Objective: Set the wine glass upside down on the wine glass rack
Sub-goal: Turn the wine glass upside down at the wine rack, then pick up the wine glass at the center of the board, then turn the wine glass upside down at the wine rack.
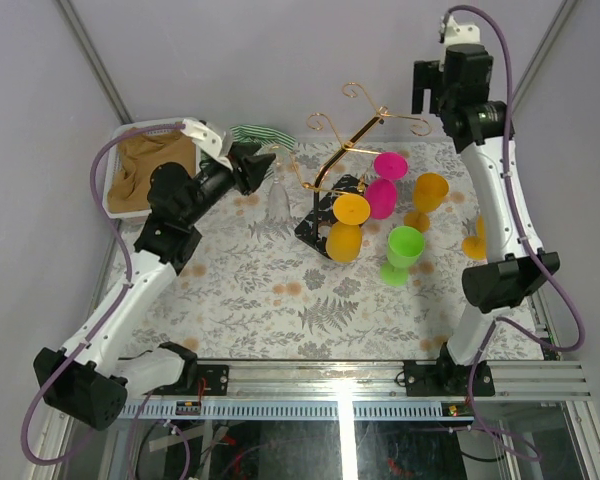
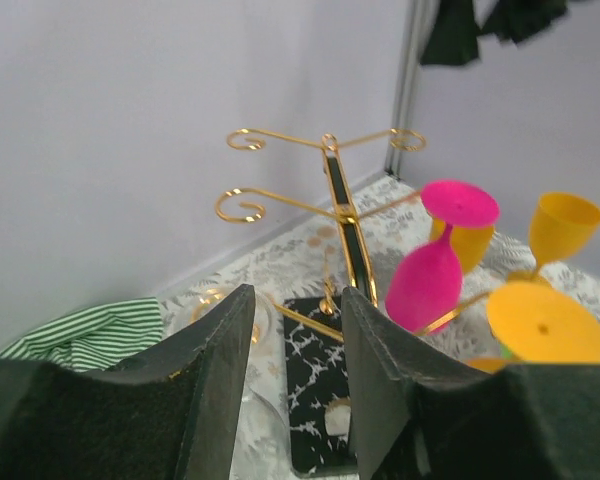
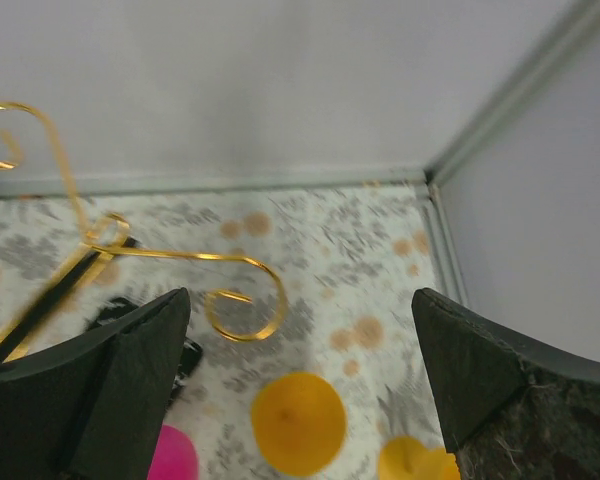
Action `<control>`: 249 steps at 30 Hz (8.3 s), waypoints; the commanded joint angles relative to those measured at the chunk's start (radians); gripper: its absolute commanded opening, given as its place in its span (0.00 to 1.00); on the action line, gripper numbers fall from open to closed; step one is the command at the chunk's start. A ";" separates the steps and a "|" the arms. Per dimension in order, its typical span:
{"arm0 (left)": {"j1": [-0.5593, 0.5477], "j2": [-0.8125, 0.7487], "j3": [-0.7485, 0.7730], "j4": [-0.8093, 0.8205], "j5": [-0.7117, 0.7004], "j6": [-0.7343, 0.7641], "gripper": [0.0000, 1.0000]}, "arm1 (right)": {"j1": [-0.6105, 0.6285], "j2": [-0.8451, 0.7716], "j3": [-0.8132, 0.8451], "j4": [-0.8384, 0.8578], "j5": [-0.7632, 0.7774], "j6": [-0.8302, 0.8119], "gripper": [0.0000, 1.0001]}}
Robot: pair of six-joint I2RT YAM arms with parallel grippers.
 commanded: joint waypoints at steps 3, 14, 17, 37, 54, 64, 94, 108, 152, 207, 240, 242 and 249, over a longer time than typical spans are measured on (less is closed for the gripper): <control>-0.004 0.079 0.175 -0.106 -0.195 -0.040 0.42 | -0.122 -0.153 -0.194 -0.052 0.041 0.055 0.99; -0.004 0.131 0.227 -0.168 -0.226 -0.059 0.46 | -0.186 -0.273 -0.511 -0.001 0.001 0.071 0.87; -0.003 0.124 0.219 -0.180 -0.230 -0.049 0.46 | -0.195 -0.271 -0.546 0.019 -0.055 0.094 0.77; -0.003 0.098 0.184 -0.197 -0.260 -0.035 0.47 | -0.216 -0.157 -0.595 0.018 -0.160 0.123 0.42; -0.004 0.125 0.198 -0.204 -0.259 -0.035 0.48 | -0.217 -0.116 -0.633 0.027 -0.168 0.116 0.35; -0.004 0.130 0.200 -0.205 -0.260 -0.037 0.48 | -0.217 -0.094 -0.649 0.034 -0.185 0.120 0.35; -0.003 0.138 0.225 -0.217 -0.252 -0.033 0.48 | -0.217 -0.078 -0.597 -0.024 -0.127 0.095 0.00; -0.003 0.132 0.347 -0.304 -0.231 -0.080 0.49 | -0.278 0.017 -0.203 -0.131 0.107 0.000 0.00; 0.079 0.415 0.508 0.241 -0.036 -1.117 0.87 | 0.238 -0.491 -0.794 1.243 -0.339 -0.323 0.00; 0.078 0.619 0.576 0.508 0.021 -1.439 0.39 | 0.515 -0.464 -1.066 1.709 -0.303 -0.560 0.00; 0.119 0.409 0.564 0.215 -0.104 -0.730 0.13 | 0.513 -0.496 -1.114 1.695 0.005 -0.707 0.99; 0.125 0.399 0.565 0.127 -0.161 -0.621 0.13 | 0.515 -0.505 -1.084 1.617 0.050 -0.698 0.99; 0.177 0.421 0.505 0.008 -0.248 -0.358 0.03 | 0.498 -0.491 -0.902 1.273 0.178 -0.605 0.99</control>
